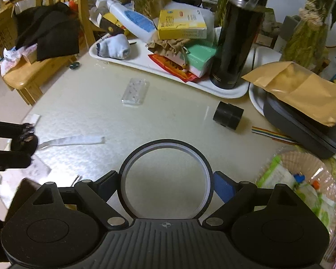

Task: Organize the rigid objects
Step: 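Carry plug and ring over the box while opening the left gripper to drop the plug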

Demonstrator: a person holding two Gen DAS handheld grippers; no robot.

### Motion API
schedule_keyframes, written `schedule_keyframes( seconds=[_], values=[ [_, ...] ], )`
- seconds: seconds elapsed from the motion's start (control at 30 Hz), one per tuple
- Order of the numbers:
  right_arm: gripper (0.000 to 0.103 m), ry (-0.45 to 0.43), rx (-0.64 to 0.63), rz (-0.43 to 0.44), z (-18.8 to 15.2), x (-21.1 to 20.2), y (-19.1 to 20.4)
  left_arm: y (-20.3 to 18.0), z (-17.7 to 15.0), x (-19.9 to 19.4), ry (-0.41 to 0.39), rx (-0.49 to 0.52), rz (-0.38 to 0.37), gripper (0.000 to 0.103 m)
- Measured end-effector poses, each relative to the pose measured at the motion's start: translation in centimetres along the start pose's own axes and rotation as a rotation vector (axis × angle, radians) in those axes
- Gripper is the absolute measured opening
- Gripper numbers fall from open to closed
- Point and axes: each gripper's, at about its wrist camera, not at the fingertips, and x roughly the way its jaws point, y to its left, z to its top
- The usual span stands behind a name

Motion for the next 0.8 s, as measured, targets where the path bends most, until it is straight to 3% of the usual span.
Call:
schedule_keyframes(
  seconds=[0.4,0.8],
  values=[
    [0.091,-0.046,-0.014,0.051,-4.8,-5.6,1.8,-1.6,-2.8,-1.6,0.023,0.057,-0.014,0.04],
    [0.091,-0.07,-0.019,0.08,-7.8,-8.1,3.9,-3.0,-6.2,-2.7,0.091,0.104,-0.032,0.04]
  ],
)
